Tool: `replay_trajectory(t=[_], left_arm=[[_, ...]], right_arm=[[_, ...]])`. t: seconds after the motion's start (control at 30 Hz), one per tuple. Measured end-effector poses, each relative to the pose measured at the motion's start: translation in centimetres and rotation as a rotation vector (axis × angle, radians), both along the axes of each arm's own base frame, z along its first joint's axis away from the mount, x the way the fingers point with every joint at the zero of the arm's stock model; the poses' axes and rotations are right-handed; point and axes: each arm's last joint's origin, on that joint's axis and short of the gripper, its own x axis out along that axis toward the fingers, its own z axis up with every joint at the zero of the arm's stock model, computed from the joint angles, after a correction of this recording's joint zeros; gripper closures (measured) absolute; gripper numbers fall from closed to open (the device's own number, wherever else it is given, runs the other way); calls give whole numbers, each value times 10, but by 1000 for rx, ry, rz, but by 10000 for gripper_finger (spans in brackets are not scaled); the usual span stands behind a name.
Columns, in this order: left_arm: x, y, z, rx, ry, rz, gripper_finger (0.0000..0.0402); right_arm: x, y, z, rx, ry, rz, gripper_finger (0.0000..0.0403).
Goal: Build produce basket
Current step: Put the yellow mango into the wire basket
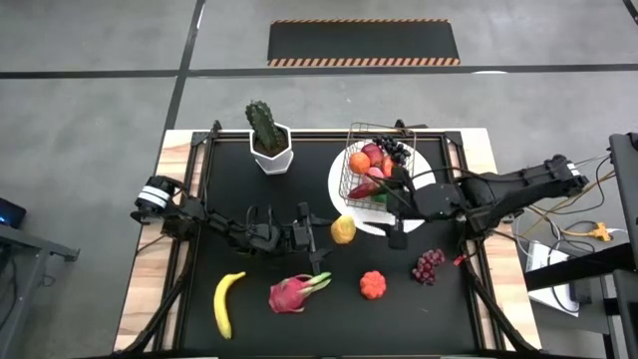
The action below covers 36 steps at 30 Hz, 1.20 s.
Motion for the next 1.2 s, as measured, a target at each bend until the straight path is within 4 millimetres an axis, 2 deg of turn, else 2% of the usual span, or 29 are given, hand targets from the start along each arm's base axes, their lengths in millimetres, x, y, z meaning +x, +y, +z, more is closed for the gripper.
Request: replay_trajectory(t=[0.27,0.37,0.5,0.73,0.83,0.97,1.1,1.2], left_arm=[[0,0,-1,2,8,0,171],[0,0,-1,2,8,0,171],[0,0,-1,2,8,0,171],[0,0,-1,2,8,0,171],[0,0,-1,2,8,0,171],[0,0,-1,2,7,0,171],[0,0,-1,2,8,0,171],[0,0,-1,2,8,0,171]], right_arm=[[5,-22,8,-9,48,-91,79],[5,-31,7,-13,73,-124,101],[4,-40,5,-24,110,-158,156],[5,-44,2,-47,126,-153,305],[6,-44,4,-40,118,-156,331],[6,-44,5,-12,112,-176,304],[6,-44,4,-14,121,-159,243],[6,-41,4,43,124,-73,196]])
